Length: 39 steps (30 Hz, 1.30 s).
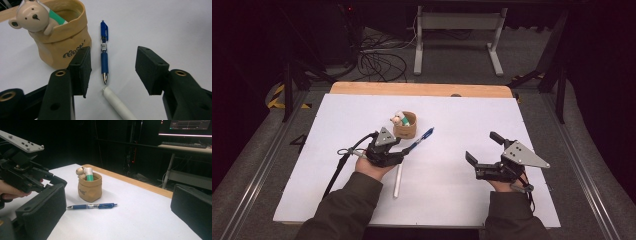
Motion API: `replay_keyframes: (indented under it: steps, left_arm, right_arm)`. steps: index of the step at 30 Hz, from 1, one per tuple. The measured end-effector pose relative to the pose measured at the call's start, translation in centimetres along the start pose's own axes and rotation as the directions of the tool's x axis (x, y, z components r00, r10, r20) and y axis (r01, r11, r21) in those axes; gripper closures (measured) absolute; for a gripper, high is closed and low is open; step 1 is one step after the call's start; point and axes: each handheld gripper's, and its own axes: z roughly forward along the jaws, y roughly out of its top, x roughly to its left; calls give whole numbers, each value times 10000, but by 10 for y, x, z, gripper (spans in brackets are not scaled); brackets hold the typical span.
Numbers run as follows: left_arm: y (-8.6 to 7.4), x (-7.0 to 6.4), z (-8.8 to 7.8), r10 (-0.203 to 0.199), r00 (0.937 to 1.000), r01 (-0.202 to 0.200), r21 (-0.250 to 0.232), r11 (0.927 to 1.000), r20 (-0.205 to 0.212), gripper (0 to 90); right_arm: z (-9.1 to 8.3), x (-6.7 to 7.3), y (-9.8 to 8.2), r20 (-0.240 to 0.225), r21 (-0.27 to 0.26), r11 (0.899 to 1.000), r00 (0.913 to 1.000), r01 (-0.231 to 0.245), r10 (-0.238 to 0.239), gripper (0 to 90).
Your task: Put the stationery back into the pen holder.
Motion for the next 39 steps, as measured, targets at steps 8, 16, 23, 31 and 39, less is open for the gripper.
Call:
replay_keyframes:
  steps: [8, 16, 23, 31, 39]
  left_arm:
    - [0, 1, 15, 1, 10000, 0, 165, 9999, -74, 570]
    - [4, 3, 33, -28, 10000, 32, 511, 9987, -69, 607]
    - [3, 5, 45, -114, 9999, 123, 989, 9950, -103, 641]
    - [1, 8, 53, -316, 9995, 317, 1350, 9903, -30, 668]
    - [-2, 10, 59, -328, 9995, 322, 1659, 9856, 11, 694]
  right_arm:
    - [1, 0, -1, -7, 63, 10000, 10000, 24, -24, 10]
    - [2, 1, -1, 3, 150, 9999, 10000, 49, -49, 12]
    - [2, 0, -1, -1, 165, 9999, 10000, 34, -34, 12]
    - [3, 0, -1, -23, 218, 9998, 10000, 46, -45, 14]
    - [4, 1, -2, -66, 269, 9996, 10000, 41, -39, 14]
